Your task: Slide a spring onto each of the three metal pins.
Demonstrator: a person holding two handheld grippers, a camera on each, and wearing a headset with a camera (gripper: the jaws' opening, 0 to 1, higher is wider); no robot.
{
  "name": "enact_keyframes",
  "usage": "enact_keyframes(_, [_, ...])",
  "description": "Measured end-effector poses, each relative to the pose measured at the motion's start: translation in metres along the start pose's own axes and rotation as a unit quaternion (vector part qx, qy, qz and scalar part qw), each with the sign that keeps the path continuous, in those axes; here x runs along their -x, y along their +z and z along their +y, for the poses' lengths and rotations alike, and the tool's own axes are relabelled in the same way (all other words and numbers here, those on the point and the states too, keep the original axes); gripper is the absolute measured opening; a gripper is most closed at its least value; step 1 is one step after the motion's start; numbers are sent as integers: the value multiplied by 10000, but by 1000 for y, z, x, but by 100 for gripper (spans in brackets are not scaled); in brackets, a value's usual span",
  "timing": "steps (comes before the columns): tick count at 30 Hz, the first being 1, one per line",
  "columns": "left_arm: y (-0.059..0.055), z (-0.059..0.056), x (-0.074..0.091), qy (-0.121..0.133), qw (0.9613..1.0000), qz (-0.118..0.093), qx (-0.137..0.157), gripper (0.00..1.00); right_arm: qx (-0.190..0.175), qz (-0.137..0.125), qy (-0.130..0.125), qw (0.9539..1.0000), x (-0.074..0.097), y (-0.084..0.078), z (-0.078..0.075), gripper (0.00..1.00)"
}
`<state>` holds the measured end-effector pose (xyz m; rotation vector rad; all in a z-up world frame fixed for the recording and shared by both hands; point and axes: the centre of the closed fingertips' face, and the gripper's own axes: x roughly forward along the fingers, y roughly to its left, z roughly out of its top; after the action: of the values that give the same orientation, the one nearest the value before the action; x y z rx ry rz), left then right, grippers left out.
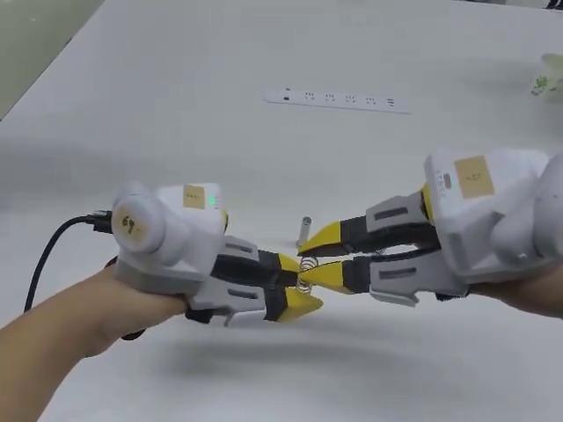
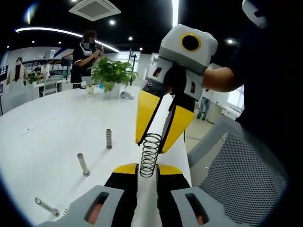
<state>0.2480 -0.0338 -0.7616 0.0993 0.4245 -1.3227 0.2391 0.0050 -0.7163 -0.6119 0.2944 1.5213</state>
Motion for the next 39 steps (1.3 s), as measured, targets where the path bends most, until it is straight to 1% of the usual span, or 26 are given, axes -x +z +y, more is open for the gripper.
enact_keyframes(3, [0, 0, 0, 10, 10000, -2, 28, 10, 6, 17, -3, 10000, 0, 0, -1, 7])
enact_keyframes(7, [-2, 4, 3, 116, 9999, 20, 43, 14, 31, 65, -20, 10000, 0, -2, -2, 7])
enact_keyframes(13, [-4, 8, 10, 227, 9997, 14, 103, 16, 28, 82, -40, 10000, 0, -3, -4, 7])
enact_keyframes(15, [-3, 8, 12, 261, 9996, -19, 146, 16, 8, 62, -39, 10000, -1, -2, -4, 7])
enact_keyframes(18, [-4, 10, 14, 327, 9993, -20, 155, 19, -7, 95, -87, 9999, -1, -3, -6, 7])
enact_keyframes(20, [-4, 15, 18, 465, 9987, -46, 179, 22, -5, 100, -98, 9999, -1, -3, -7, 7])
enact_keyframes(21, [-5, 18, 20, 531, 9984, -38, 198, 26, -10, 94, -105, 9999, -1, -3, -8, 7])
enact_keyframes(23, [-6, 22, 25, 629, 9978, -47, 217, 30, -9, 101, -131, 9999, -1, -3, -9, 7])
enact_keyframes(27, [-8, 27, 35, 769, 9966, -71, 272, 32, 20, 144, -192, 9997, 0, -6, -14, 7])
enact_keyframes(30, [-9, 30, 44, 868, 9957, -98, 316, 36, 27, 140, -211, 9997, 0, -5, -16, 7])
enact_keyframes(32, [-10, 31, 49, 904, 9952, -107, 357, 36, 48, 146, -226, 9996, 0, -5, -17, 7])
enact_keyframes(33, [-10, 33, 52, 971, 9945, -124, 360, 36, 62, 158, -233, 9996, 0, -5, -18, 7])
enact_keyframes(39, [-15, 36, 63, 1107, 9926, -122, 480, 41, 126, 210, -327, 9992, -1, -6, -23, 7])
